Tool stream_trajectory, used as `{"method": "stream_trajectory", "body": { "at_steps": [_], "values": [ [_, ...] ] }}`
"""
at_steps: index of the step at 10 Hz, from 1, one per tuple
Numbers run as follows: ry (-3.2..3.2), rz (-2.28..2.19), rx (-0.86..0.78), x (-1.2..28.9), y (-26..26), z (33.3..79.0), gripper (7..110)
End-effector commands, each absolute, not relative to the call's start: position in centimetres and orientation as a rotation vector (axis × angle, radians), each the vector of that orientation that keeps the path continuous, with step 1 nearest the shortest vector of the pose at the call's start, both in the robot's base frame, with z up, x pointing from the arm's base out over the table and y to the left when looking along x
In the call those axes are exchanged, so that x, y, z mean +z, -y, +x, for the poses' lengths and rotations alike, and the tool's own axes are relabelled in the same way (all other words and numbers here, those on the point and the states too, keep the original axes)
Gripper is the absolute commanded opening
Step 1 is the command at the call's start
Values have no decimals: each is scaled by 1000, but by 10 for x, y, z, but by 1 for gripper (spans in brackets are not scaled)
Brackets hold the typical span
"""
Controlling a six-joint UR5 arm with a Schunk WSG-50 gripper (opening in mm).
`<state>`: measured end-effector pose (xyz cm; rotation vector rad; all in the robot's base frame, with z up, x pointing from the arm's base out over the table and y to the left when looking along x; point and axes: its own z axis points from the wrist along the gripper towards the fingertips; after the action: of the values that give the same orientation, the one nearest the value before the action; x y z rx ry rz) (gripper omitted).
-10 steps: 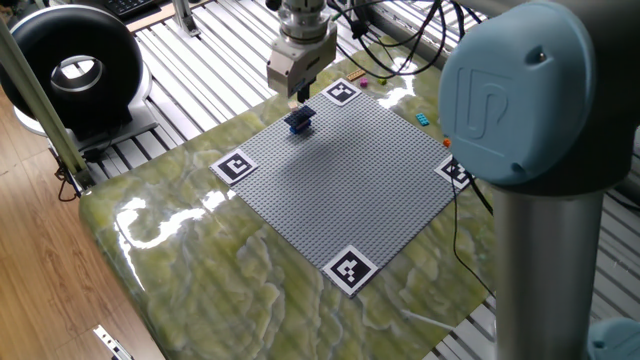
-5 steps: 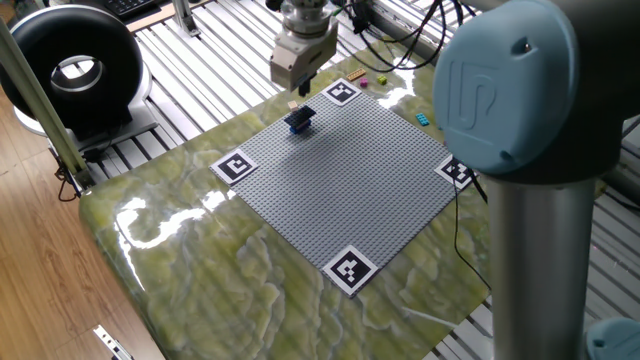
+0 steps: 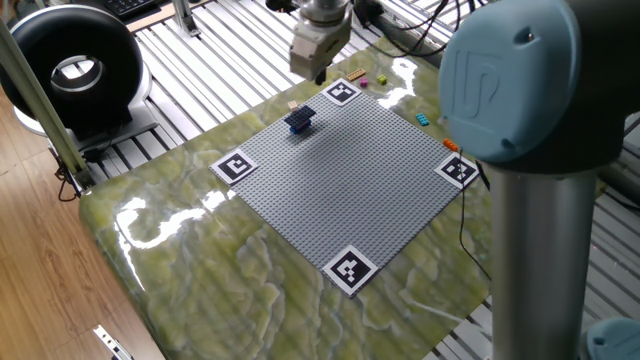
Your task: Stack small Lego blocks one on top of the other
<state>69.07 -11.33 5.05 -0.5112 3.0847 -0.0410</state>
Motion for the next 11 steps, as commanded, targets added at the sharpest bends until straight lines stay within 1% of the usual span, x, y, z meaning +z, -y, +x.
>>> {"method": "stream_trajectory", "body": {
  "at_steps": [1,3,4,7,11],
  "values": [
    [-3019,-692,-23,43,149,680,7],
    [-2928,-880,-71,32,182,674,7],
    [-2913,-930,-86,29,197,670,22],
    [-2861,-1064,-67,24,223,666,22],
    [-2773,-1156,-86,7,226,695,22]
  ]
}}
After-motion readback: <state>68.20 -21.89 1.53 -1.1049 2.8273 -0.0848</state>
